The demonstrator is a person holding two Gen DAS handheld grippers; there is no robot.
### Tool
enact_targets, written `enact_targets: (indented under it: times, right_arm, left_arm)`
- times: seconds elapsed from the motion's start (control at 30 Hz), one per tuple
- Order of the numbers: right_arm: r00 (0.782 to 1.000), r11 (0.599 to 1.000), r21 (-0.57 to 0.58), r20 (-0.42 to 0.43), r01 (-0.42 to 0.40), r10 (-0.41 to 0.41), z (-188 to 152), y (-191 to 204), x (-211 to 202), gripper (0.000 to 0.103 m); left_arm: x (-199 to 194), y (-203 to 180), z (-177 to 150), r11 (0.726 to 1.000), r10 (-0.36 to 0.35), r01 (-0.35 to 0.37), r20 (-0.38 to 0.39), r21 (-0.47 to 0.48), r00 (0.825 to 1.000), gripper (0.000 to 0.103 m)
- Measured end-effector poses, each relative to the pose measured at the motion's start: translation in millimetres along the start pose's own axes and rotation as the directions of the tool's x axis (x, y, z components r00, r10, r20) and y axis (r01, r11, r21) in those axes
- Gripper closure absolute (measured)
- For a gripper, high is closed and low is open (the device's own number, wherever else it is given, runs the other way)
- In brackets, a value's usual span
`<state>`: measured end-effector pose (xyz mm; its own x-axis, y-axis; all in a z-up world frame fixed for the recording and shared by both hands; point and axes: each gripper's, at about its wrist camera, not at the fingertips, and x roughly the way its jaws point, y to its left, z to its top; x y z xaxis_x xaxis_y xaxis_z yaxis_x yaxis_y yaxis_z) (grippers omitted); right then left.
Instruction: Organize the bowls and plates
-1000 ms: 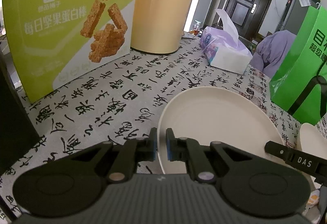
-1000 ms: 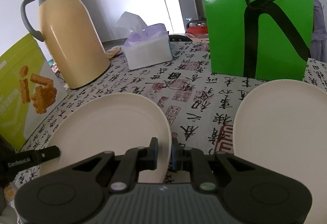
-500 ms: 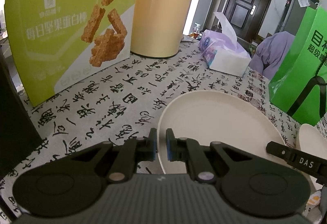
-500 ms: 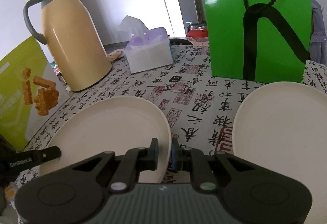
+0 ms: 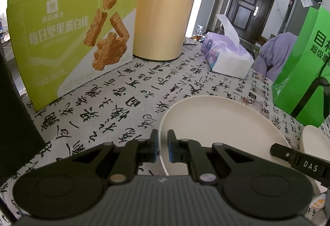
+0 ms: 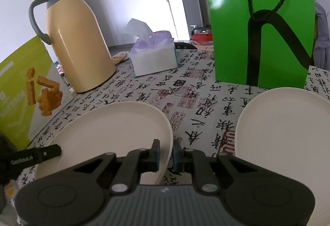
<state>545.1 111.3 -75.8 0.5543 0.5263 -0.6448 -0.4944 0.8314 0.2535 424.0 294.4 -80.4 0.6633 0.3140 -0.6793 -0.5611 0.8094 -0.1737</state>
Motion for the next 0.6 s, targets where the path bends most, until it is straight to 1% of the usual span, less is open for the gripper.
enact_targets:
  times: [0.2,0.37,0.4,0.5,0.53,0.57,0.6]
  right_arm:
    - [1.000,1.000,0.007,-0.016,0.001,-0.001,-0.8,-1.1,3.5,0.091]
    - [1.000,1.000,0.024,-0.031,0.000,0.001,-0.6,-3.4,5.5,0.091]
    - [0.999,1.000,0.025,-0.032,0.000,0.001,-0.3,-3.4,5.6,0.090]
    - [0.999,1.000,0.023,-0.032,0.017,-0.017,0.0,-3.1,5.8,0.084]
    - [0.999,1.000,0.021,-0.034,0.021,-0.020,0.4,-3.0,6.2,0.085]
    - [0.999,0.999,0.024,-0.037,0.023,-0.022,0.7,-3.3,6.5,0.084]
    - [0.999,0.999,0.028,-0.044,0.022,-0.021,1.6,-4.0,6.9,0.084]
  left_arm:
    - [4.9,0.2,-1.2,1.000,0.004,-0.004,-0.023,0.002,1.000,0.093]
    - [6.7,2.8,-1.3,1.000,-0.004,0.004,-0.033,-0.016,0.999,0.093]
    - [6.9,3.6,-1.2,1.000,-0.007,0.006,-0.034,-0.023,0.999,0.093]
    - [7.0,5.6,-0.6,0.999,-0.011,0.009,-0.039,-0.041,0.999,0.090]
    - [7.8,6.3,-0.5,0.999,-0.010,0.008,-0.043,-0.046,0.999,0.086]
    - [8.8,6.9,-0.7,0.999,-0.009,0.007,-0.050,-0.050,0.999,0.076]
    - [9.5,7.9,-0.9,0.998,-0.012,0.009,-0.057,-0.057,0.998,0.072]
